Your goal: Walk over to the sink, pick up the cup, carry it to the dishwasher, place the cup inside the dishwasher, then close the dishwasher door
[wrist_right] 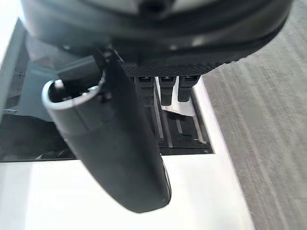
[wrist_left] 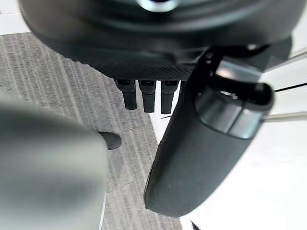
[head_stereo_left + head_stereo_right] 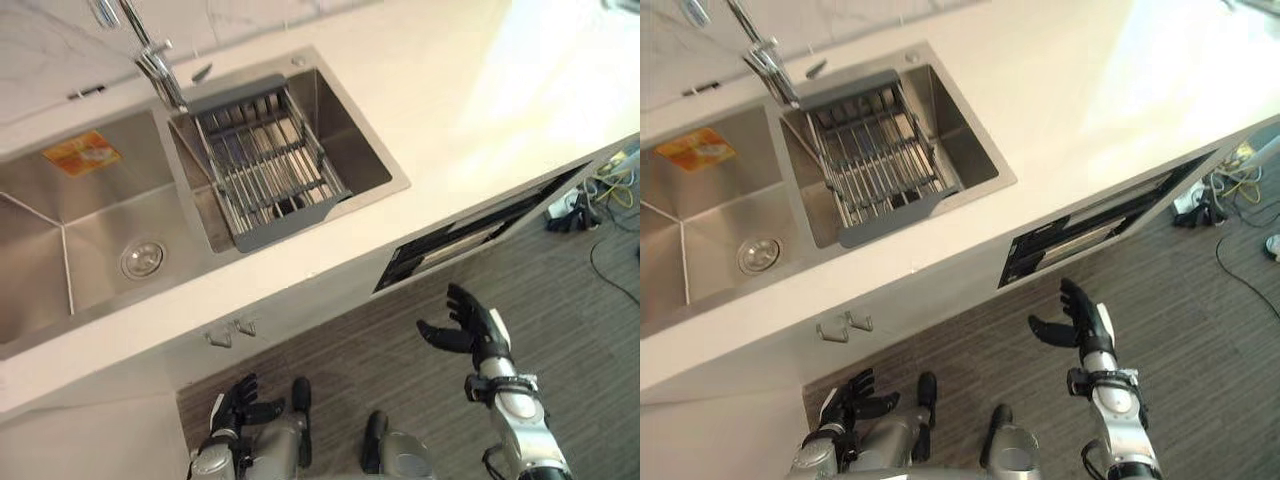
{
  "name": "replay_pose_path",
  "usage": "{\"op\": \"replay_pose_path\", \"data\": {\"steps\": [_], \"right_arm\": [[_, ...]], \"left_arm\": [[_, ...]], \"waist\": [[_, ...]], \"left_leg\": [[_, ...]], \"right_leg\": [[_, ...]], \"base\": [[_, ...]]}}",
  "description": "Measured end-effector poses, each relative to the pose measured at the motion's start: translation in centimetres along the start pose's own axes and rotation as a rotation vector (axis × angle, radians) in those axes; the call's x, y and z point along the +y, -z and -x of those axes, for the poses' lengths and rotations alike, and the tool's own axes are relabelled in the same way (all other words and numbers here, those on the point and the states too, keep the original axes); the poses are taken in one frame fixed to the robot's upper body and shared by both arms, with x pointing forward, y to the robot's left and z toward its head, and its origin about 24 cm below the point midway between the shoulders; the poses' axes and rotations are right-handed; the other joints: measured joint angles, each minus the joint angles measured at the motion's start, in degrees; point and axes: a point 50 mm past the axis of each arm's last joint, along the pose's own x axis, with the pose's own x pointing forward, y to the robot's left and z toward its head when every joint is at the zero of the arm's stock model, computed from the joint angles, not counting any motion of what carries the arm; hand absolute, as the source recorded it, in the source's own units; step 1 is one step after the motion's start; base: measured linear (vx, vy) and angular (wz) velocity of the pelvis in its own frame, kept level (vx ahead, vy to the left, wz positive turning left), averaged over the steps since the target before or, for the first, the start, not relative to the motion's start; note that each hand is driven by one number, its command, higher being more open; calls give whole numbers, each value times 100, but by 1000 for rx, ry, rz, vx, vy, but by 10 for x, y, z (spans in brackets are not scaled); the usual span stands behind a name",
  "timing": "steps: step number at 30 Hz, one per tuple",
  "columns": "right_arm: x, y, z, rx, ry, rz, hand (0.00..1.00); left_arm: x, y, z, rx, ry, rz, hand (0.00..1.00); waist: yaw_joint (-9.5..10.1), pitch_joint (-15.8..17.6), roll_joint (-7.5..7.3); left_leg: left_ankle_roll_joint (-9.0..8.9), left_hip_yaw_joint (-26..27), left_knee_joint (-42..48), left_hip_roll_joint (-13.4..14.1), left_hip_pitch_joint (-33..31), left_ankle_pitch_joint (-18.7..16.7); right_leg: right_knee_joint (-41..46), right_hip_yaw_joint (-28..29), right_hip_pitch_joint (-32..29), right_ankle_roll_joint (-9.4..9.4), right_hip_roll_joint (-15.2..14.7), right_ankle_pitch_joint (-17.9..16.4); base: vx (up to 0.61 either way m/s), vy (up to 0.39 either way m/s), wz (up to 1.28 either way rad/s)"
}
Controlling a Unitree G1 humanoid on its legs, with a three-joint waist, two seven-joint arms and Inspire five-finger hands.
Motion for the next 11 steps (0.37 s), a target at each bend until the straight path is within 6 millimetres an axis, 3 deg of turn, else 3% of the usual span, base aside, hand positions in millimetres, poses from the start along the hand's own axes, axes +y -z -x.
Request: {"op": "replay_pose_path", "data": {"steps": [7,11], "right_arm": [[5,75,21,341,71,-87,90],[5,92,30,429,96,-120,90]], "left_arm": [[2,9,3,40,-4,0,90],[3,12,3,59,-7,-1,90]], "waist": [[6,-223,43],[2,-275,42]], "left_leg": [[38,-30,-426,-39,352,204],[43,-48,-428,-68,452,205]], "right_leg": [[-141,-19,209,45,-8,40],[-229,-40,352,63,7,62]], "base": [[-10,2,0],[0,0,0]]}}
